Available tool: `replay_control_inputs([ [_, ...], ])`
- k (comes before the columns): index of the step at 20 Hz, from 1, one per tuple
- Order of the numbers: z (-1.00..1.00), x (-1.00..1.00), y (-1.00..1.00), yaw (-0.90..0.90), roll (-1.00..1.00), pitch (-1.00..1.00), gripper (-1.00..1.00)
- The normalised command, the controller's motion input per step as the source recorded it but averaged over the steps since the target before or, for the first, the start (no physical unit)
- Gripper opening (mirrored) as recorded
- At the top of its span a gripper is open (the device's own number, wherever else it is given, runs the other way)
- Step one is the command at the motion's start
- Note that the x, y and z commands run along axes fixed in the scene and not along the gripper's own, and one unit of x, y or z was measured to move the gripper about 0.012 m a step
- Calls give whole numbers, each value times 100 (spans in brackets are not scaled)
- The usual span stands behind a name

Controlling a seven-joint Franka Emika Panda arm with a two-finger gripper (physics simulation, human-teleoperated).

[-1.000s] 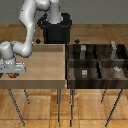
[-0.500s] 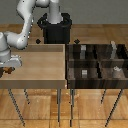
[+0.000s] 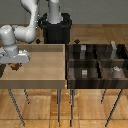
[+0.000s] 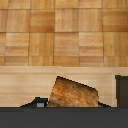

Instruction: Place the loaf of bread into the appropriate compartment.

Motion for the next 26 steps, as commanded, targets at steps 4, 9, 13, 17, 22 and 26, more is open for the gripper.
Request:
replay_control_inputs([
  [4,0,0,100,0,0,0,-100],
  [9,0,0,100,0,0,0,-100],
  [13,0,0,100,0,0,0,-100],
  [17,0,0,100,0,0,0,-100],
  [22,0,0,100,0,0,0,-100],
  [26,0,0,100,0,0,0,-100],
])
